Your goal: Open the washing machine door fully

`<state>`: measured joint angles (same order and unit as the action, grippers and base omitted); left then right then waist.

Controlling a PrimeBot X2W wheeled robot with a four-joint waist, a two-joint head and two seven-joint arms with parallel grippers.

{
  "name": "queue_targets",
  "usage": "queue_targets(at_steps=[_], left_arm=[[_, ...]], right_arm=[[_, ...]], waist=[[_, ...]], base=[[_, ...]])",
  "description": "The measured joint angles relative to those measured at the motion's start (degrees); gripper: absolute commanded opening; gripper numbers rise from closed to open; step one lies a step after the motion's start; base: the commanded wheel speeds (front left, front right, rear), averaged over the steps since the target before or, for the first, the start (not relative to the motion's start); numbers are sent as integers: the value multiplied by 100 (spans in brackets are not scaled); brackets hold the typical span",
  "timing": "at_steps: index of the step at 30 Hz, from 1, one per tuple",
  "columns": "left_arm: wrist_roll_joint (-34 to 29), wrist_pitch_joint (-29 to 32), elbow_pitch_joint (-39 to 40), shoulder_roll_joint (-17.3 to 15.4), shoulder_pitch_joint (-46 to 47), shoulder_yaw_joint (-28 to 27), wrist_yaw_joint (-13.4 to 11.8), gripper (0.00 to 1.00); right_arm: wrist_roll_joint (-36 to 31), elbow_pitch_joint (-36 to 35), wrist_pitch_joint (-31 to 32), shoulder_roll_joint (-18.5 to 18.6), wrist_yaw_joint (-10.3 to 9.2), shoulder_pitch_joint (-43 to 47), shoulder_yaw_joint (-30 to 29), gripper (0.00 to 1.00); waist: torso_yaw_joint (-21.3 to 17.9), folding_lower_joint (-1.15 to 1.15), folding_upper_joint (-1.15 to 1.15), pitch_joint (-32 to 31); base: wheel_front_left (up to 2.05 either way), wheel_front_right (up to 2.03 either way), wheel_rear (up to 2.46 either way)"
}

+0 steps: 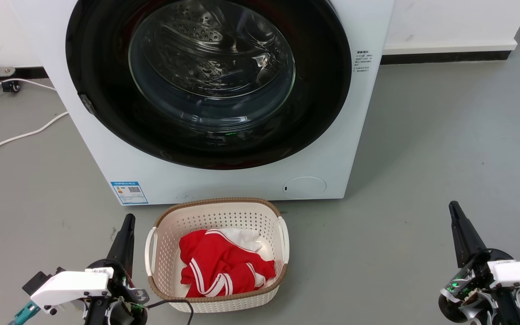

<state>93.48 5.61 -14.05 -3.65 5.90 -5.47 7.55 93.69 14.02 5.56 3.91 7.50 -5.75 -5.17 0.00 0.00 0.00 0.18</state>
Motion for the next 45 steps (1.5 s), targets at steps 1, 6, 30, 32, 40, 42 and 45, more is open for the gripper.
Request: queue_targets(at_steps=[1,6,30,32,40,42,45], left_arm=[[-2,3,0,2,1,-2,0,0],[-3,11,0,9,1,-10,0,0],[-44,29,-1,24,3,-33,0,0],[-44,30,-1,26,3,-35,0,0],[-46,35,-2,33,5,-42,0,0],[-47,35,-2,34,6,-44,0,0],[-49,36,-2,35,7,-46,0,0]], right_arm=[[-5,0,1,-1,0,0,-1,0],[-16,0,2,-7,0,-1,-9,0],[-42,2,27,-29,0,-11,-42,0],[-43,2,27,-30,0,-11,-44,0],[-49,2,34,-35,0,-12,-53,0],[-52,3,34,-36,0,-12,-55,0],[-56,3,35,-38,0,-12,-59,0]], waist=[[0,0,0,0],[0,0,0,0],[0,1,0,0],[0,1,0,0],[0,1,0,0],[0,1,0,0],[0,1,0,0]], base=[[0,0,0],[0,0,0],[0,0,0],[0,0,0],[0,0,0],[0,0,0],[0,0,0]])
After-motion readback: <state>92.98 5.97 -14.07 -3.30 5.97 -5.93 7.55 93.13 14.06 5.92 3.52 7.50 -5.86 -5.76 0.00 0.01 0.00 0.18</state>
